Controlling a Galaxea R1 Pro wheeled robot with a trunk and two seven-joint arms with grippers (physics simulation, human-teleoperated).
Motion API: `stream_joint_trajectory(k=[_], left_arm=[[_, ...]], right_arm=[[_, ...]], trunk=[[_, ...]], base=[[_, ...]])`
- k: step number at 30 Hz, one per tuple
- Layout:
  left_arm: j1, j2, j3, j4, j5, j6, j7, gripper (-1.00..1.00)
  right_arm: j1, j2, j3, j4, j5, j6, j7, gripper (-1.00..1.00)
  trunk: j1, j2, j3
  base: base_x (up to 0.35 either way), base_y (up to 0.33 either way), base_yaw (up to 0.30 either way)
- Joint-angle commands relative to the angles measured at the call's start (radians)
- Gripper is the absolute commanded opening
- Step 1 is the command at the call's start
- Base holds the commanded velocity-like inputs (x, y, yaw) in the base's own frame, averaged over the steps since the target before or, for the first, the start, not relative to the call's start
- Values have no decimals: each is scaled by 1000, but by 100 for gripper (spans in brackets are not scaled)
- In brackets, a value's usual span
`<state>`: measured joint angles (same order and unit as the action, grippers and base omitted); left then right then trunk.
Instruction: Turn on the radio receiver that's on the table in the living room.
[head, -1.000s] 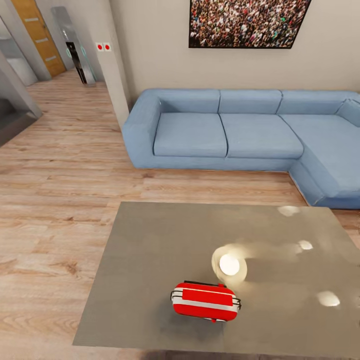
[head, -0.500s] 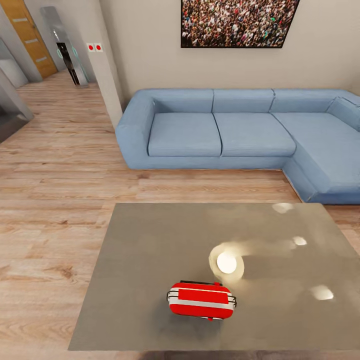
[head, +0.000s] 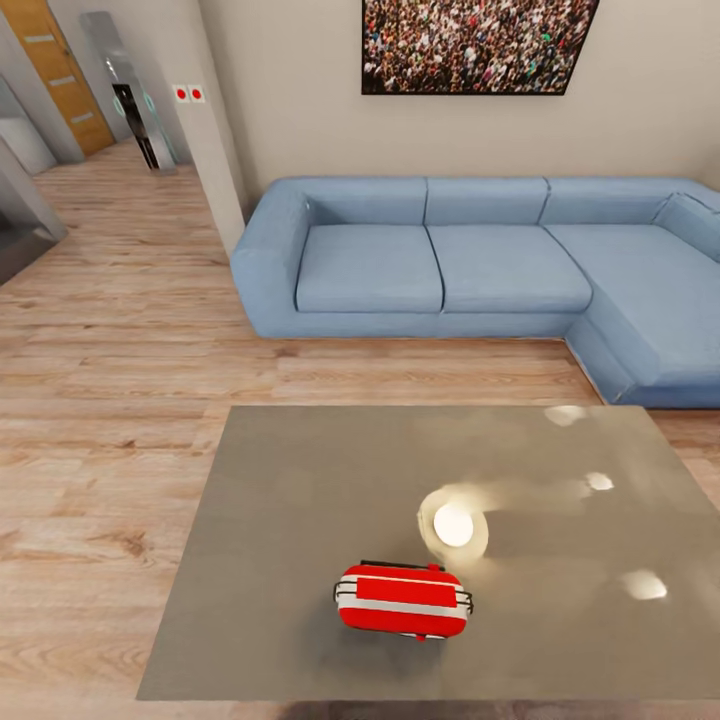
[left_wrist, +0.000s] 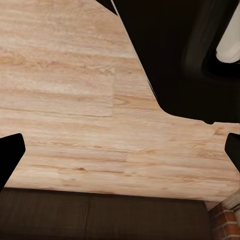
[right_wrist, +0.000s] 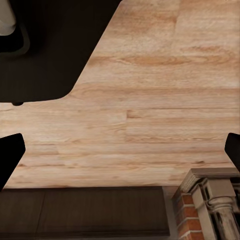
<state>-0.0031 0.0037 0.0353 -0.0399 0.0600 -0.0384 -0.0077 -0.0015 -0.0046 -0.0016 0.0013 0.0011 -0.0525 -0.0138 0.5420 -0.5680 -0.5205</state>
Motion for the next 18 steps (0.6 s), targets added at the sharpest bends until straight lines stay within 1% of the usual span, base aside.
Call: stream_joint_trajectory(k=[1, 11, 18], left_arm=[[0, 0, 0, 0, 0, 0, 0, 100], [0, 0, 0, 0, 0, 0, 0, 100], [0, 0, 0, 0, 0, 0, 0, 100]], right_arm=[[0, 0, 0, 0, 0, 0, 0, 100], [0, 0, 0, 0, 0, 0, 0, 100], [0, 0, 0, 0, 0, 0, 0, 100]], trunk=[[0, 0, -1], [0, 0, -15], [0, 0, -26]], base=[[0, 0, -14], [0, 0, -67], [0, 0, -12]])
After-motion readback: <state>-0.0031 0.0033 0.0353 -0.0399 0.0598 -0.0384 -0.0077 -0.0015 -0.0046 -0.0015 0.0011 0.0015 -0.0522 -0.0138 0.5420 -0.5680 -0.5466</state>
